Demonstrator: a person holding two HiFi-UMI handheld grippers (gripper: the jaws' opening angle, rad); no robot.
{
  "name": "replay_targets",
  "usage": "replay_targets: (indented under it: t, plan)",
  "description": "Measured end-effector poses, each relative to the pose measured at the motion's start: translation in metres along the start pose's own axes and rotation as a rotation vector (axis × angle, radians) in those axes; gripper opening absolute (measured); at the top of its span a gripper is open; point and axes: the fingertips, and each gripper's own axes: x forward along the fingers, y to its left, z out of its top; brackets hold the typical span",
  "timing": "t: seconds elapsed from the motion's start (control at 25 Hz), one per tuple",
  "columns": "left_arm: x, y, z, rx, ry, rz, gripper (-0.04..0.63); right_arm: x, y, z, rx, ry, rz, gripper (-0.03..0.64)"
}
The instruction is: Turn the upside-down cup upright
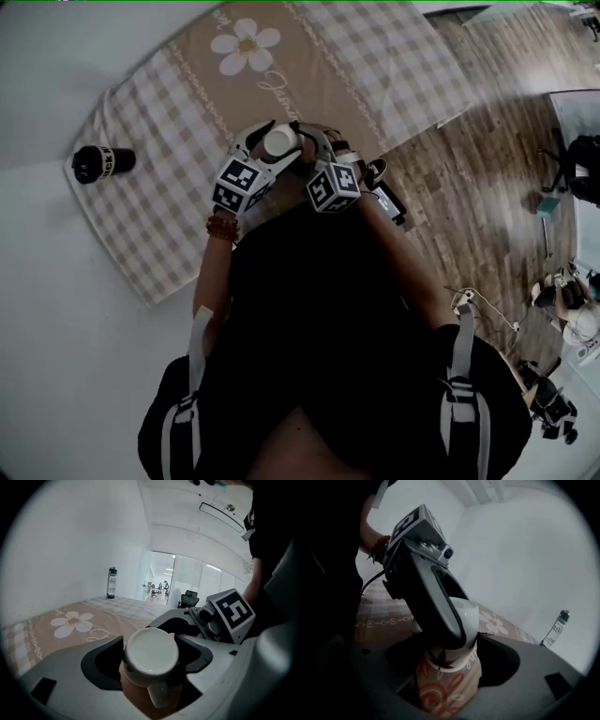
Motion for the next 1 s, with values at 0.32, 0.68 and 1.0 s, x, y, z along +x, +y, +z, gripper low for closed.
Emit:
replay_targets:
  t: [0.32, 0.68, 1.0]
  plan:
    - [-0.009, 0.002, 0.000, -0.040, -0.040, 0.035, 0.350, -0.005, -0.001, 0.002, 0.030, -0.027, -0.037, 0.391]
    - [-0.038, 0.013, 0.020, -0.167, -0.192, 0.070, 0.348, -0.033, -0.011, 0.013, 0.291, -0.173, -0.006, 0.364]
    - [-0.081, 0.023, 0.059, -0.289, -0.409, 0.071, 0.348, -0.036, -0.024, 0.050, 0.713, -0.418, 0.190, 0.353]
